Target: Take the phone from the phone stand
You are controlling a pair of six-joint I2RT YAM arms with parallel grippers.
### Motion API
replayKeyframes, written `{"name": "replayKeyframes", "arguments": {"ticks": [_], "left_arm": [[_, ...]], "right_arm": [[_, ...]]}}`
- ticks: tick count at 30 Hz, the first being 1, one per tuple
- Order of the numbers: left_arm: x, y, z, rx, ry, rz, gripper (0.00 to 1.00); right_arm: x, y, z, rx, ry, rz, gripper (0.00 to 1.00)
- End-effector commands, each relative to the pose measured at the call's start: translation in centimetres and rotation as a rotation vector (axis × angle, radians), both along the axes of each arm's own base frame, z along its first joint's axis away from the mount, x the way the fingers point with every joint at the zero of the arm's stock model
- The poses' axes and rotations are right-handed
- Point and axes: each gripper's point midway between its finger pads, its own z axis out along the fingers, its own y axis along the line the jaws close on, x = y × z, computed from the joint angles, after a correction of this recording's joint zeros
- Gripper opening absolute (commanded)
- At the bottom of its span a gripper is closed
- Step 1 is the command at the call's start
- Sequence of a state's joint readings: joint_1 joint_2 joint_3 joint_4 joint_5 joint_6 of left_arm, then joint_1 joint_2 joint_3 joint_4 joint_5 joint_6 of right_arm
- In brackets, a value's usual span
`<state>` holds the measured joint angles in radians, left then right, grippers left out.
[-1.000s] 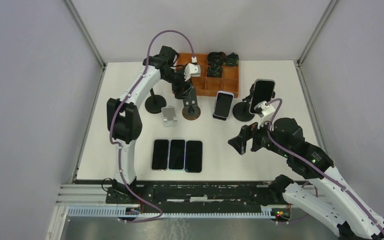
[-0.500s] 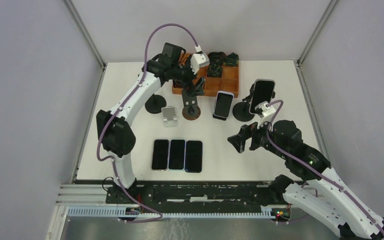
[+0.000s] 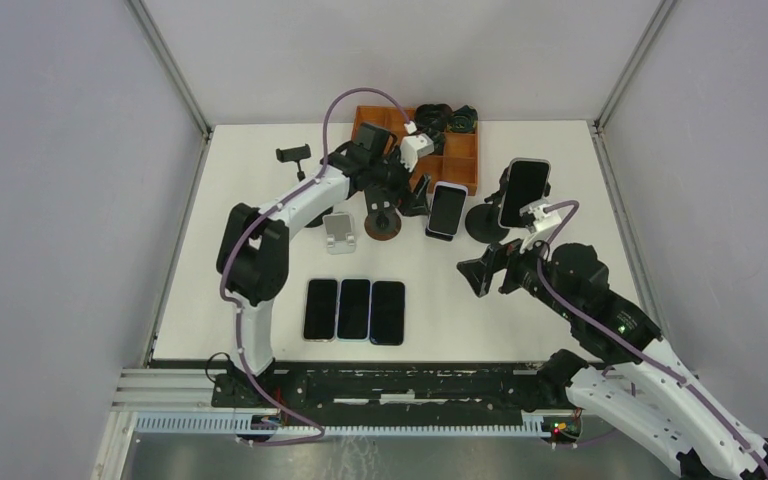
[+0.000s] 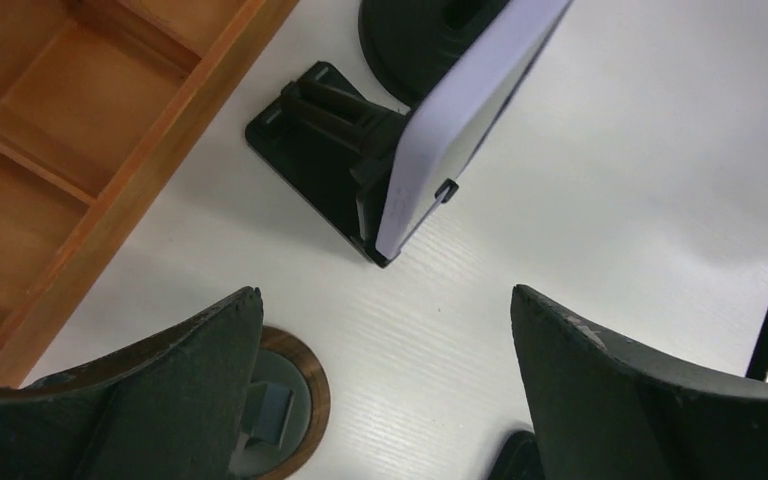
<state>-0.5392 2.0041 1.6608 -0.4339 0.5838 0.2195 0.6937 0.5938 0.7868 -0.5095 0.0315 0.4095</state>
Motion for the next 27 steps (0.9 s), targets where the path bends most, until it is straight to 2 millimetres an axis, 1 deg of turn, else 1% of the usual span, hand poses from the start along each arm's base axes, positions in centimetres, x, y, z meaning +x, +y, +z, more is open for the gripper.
{"name": "replayKeyframes", "arguments": {"ticks": [1, 4, 6, 10, 13, 17, 20, 24, 27], "left_arm": [[1.1, -2.6, 1.1, -0.129, -0.004, -0.007, 0.95], [1.0, -3.5, -0.3, -0.147, 0.033, -0.028, 0.85], [1.0, -4.0, -0.8, -0.152, 0.044, -0.037, 0.79], [1.1, -4.6, -1.3, -0.162, 0.050, -0.056, 0.68], [1.0, -5.0, -1.7, -0.170, 0.058, -0.070, 0.63], [0.9, -5.8, -1.9, -0.177, 0.064, -0.088, 0.57], [1.0, -6.2, -1.8, -0.189, 0.067, -0.104, 0.48], [0.8, -6.7, -1.4, -0.209, 0.063, -0.125, 0.40], [0.5, -6.8, -1.4, -0.218, 0.074, -0.139, 0.29]], "right_arm": [[0.9, 0.2, 2.3, 0.106, -0.089, -0.044, 0.98], [1.1, 0.1, 2.5, 0.133, -0.112, -0.058, 0.98], [1.2, 0.1, 2.8, 0.146, -0.124, -0.061, 0.98], [1.3, 0.2, 3.4, 0.161, -0.142, -0.059, 0.97], [1.3, 0.5, 4.0, 0.180, -0.161, -0.047, 0.95], [1.1, 0.8, 4.5, 0.203, -0.183, -0.027, 0.92], [0.9, 1.1, 4.8, 0.216, -0.187, -0.007, 0.91], [0.4, 1.5, 4.8, 0.226, -0.184, 0.026, 0.89], [0.2, 1.5, 5.2, 0.245, -0.197, 0.037, 0.88]]}}
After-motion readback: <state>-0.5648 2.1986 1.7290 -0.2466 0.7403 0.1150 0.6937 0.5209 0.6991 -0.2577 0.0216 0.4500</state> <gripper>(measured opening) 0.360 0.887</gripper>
